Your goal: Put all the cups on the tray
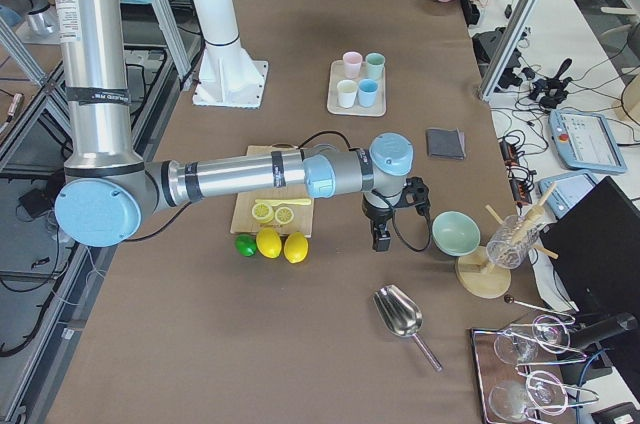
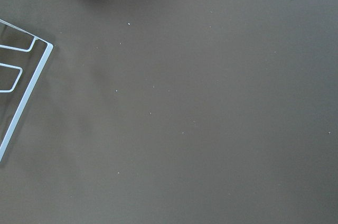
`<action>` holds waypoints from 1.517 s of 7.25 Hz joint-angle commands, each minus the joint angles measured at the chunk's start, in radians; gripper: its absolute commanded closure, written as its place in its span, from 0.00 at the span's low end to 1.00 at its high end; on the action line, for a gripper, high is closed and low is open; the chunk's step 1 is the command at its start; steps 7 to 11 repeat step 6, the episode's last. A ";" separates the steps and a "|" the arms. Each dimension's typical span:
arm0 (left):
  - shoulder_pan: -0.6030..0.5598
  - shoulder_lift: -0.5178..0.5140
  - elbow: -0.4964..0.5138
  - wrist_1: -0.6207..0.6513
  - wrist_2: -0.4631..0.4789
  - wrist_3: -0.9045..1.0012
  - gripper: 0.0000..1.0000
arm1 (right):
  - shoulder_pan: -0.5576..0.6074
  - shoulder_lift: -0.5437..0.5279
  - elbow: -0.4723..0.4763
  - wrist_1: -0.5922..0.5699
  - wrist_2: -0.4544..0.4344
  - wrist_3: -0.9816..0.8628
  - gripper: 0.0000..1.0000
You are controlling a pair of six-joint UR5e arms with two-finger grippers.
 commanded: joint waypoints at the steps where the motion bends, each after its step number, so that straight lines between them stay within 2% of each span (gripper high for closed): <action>1: -0.005 0.006 0.000 0.002 0.003 0.000 0.02 | 0.001 0.007 -0.002 0.000 -0.003 0.001 0.00; 11: -0.014 0.000 -0.003 0.000 0.003 0.008 0.02 | 0.001 0.022 -0.002 -0.001 -0.004 0.004 0.00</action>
